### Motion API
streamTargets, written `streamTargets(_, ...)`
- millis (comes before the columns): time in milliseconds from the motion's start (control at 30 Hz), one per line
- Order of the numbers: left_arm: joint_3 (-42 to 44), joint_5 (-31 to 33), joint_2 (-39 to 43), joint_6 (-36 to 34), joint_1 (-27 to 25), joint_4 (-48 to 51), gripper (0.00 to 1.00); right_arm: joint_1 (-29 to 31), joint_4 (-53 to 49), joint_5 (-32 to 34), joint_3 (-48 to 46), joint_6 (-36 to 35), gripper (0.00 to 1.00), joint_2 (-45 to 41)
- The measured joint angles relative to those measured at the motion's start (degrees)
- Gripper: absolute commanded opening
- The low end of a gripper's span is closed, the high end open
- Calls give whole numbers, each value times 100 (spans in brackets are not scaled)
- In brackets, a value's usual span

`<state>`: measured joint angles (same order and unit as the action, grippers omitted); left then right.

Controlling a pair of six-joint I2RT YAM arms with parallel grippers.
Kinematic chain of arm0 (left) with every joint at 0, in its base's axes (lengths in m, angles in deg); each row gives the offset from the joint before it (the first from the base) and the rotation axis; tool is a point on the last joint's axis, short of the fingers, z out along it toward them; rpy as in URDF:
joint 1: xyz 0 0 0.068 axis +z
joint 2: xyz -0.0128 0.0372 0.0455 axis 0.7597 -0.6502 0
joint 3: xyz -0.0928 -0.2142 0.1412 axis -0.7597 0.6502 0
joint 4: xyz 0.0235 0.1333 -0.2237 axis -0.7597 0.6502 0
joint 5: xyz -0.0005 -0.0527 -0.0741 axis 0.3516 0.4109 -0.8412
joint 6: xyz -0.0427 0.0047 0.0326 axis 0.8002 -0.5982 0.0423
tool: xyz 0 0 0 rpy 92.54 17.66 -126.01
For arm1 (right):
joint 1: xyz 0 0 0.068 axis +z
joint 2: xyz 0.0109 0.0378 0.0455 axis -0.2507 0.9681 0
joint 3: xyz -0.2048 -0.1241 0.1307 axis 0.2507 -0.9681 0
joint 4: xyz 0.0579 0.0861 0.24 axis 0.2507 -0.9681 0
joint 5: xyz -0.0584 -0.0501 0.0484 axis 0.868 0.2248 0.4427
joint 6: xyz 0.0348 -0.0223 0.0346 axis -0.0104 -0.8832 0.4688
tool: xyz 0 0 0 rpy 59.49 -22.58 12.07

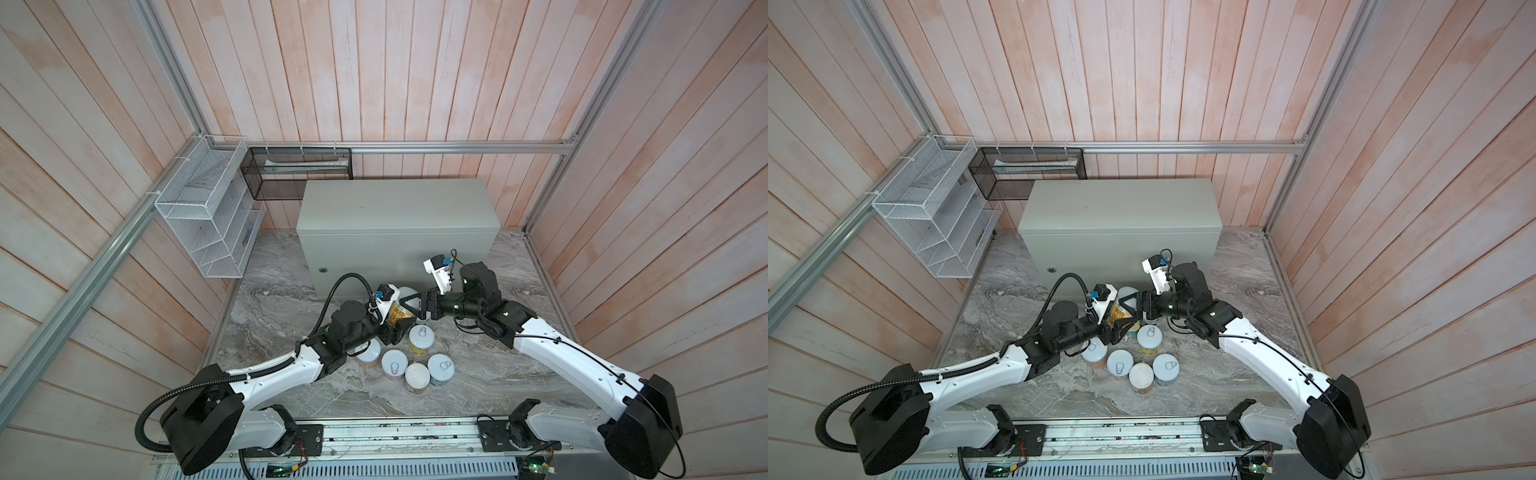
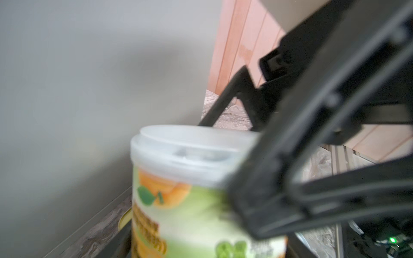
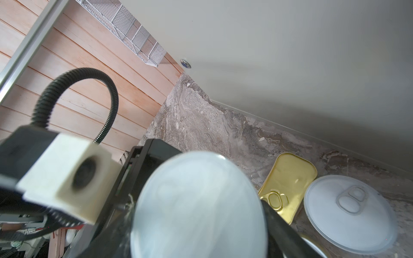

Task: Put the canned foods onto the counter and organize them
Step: 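Lift the peach jar with the left gripper while the right gripper withdraws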

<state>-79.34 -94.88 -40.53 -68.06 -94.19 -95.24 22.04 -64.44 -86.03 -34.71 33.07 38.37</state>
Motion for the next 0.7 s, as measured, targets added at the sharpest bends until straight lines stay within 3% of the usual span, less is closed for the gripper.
streamTargets(333,-2,369,214,258,111,540,47,-39,37,219,-46,-92,86,-566)
streamTargets(700,-697,638,935,382,109,1602,48,-39,739,990,-1185,-109,89,-1561)
